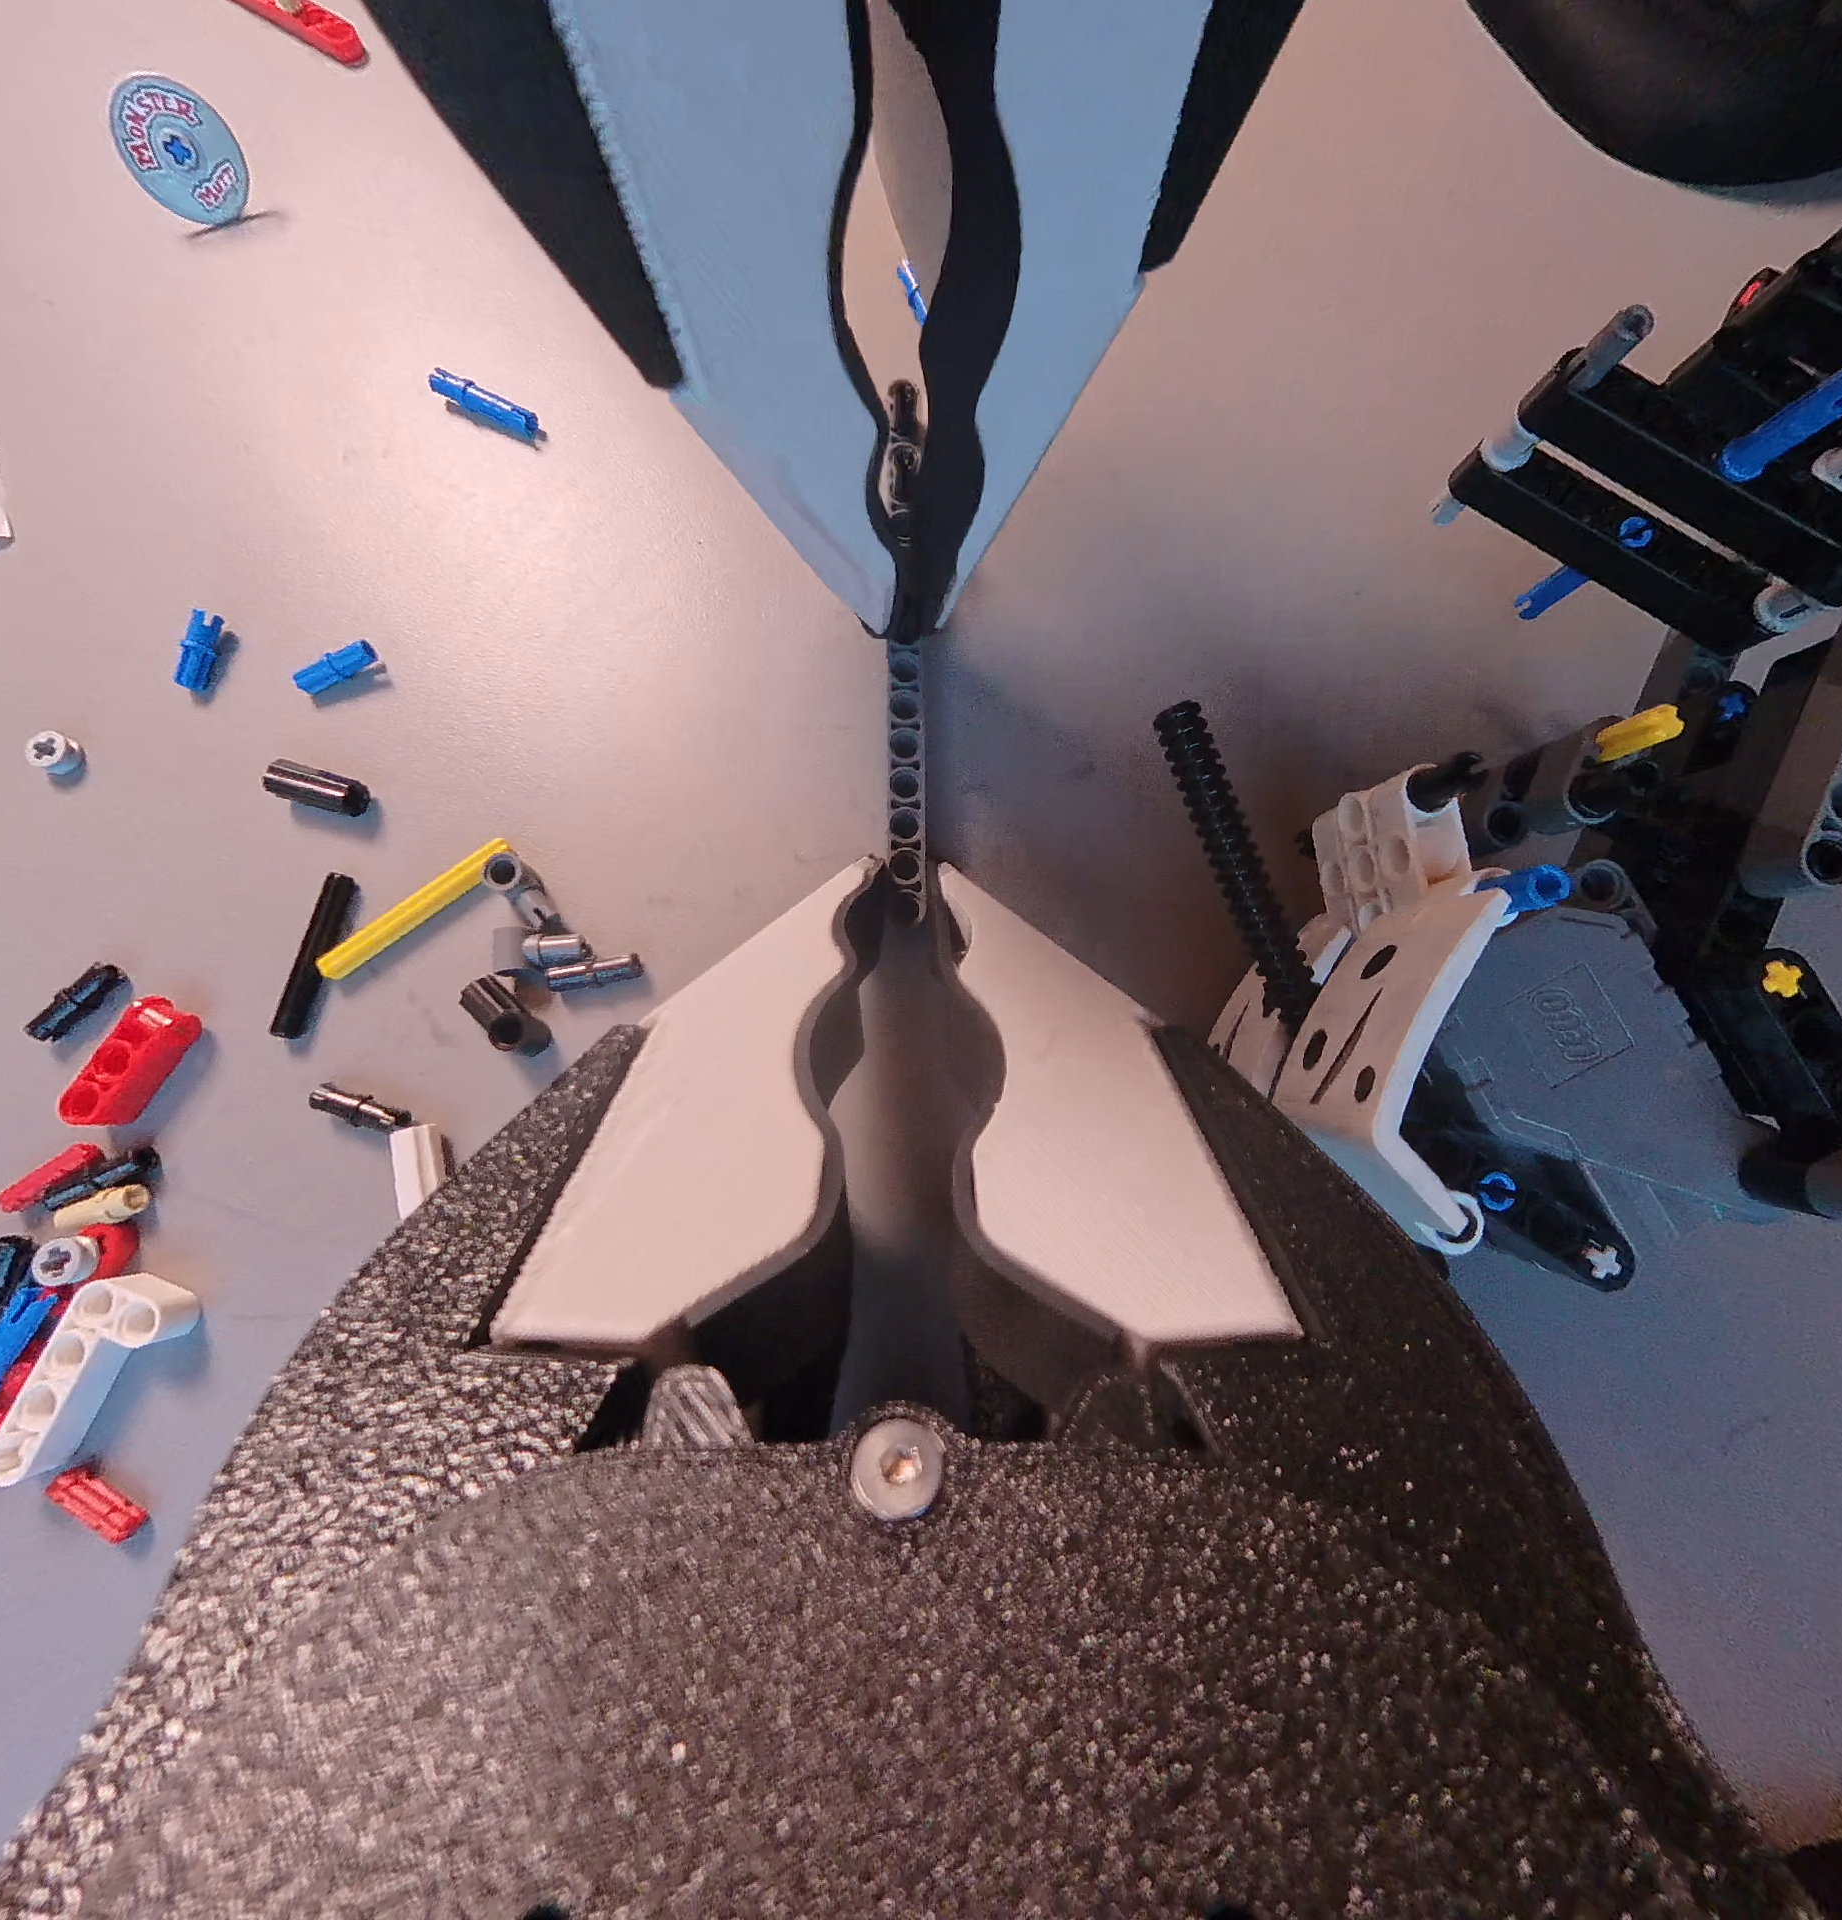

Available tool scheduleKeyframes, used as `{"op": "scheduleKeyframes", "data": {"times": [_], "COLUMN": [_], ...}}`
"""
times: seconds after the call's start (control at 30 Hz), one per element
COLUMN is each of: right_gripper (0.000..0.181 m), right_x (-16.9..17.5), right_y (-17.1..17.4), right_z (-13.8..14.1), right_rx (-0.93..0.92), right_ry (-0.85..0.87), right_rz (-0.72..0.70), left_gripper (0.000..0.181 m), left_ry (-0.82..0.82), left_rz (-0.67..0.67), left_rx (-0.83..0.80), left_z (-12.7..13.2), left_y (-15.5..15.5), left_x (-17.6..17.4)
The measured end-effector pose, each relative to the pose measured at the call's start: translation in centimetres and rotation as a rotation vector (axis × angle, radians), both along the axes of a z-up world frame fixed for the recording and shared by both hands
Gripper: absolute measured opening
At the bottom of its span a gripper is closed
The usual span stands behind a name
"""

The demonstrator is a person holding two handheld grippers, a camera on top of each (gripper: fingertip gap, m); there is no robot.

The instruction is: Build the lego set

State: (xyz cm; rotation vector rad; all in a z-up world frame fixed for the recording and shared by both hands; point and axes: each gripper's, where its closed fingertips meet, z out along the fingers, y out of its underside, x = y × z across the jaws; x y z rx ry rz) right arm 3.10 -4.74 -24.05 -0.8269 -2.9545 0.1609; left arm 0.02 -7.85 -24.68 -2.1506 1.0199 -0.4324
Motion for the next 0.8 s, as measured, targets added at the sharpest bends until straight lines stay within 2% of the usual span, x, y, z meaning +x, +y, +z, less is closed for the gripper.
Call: {"op": "scheduleKeyframes", "data": {"times": [0.2,0.3,0.43,0.5,0.57,0.8], "right_gripper": [0.003,0.003,0.005,0.021,0.023,0.000], "right_x": [0.0,0.0,0.0,0.4,0.7,1.6], "right_y": [0.0,0.0,0.0,0.2,0.5,1.2], "right_z": [-0.1,-0.2,-0.1,0.4,1.5,1.7], "right_rx": [-0.012,-0.036,-0.081,-0.130,-0.178,-0.068], "right_ry": [-0.047,-0.061,0.017,0.056,0.113,0.327], "right_rz": [-0.016,-0.090,-0.139,-0.181,-0.227,-0.247], "left_gripper": [0.007,0.007,0.007,0.007,0.007,0.007], "left_ry": [-0.009,-0.031,-0.022,-0.016,-0.016,-0.014], "left_rz": [0.000,0.002,0.009,0.009,0.009,0.009], "left_rx": [-0.004,-0.031,-0.022,-0.015,-0.015,-0.013], "left_z": [0.0,0.0,0.0,0.0,0.0,0.0], "left_y": [0.0,0.0,0.0,-0.1,-0.1,-0.1], "left_x": [0.0,0.0,0.0,0.0,0.0,0.0]}}
